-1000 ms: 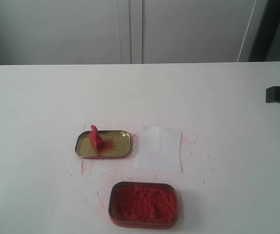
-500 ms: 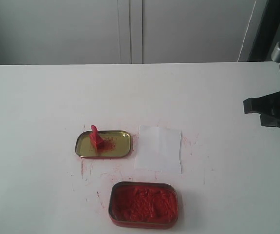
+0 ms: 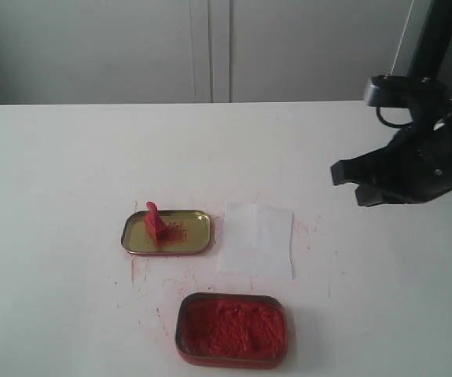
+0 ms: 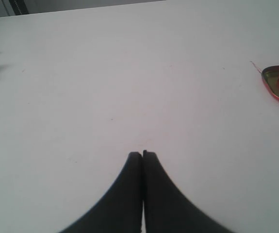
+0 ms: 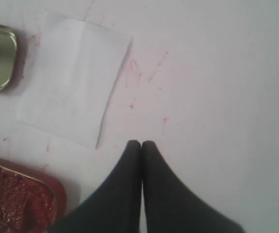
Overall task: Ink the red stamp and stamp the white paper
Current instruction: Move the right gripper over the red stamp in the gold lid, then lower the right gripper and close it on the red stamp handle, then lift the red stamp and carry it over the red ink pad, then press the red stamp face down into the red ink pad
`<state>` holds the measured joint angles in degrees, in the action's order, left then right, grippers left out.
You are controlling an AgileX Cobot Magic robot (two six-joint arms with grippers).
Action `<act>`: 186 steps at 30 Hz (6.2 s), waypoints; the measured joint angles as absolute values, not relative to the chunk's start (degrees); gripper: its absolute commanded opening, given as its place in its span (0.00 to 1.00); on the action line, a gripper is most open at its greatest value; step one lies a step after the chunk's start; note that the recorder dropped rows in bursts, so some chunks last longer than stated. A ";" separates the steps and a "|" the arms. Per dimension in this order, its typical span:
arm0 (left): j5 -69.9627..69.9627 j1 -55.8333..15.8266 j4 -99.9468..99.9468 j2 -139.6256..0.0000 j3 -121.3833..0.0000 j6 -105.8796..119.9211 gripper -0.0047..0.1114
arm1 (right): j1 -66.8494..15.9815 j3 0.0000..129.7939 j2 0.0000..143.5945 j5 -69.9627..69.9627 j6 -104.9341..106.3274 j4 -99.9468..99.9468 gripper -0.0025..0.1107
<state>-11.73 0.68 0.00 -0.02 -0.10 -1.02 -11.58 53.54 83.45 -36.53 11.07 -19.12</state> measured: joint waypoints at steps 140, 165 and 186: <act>-11.38 0.68 0.00 -0.02 -0.10 -1.02 0.04 | -46.46 117.77 132.85 -64.34 -16.18 5.41 0.02; -11.38 0.68 0.00 -0.02 -0.10 -1.02 0.04 | -47.32 77.10 108.54 -48.94 -14.16 4.79 0.02; -11.38 0.68 0.00 -0.02 -0.10 -1.02 0.04 | -53.97 60.60 102.10 -34.06 -16.69 4.77 0.02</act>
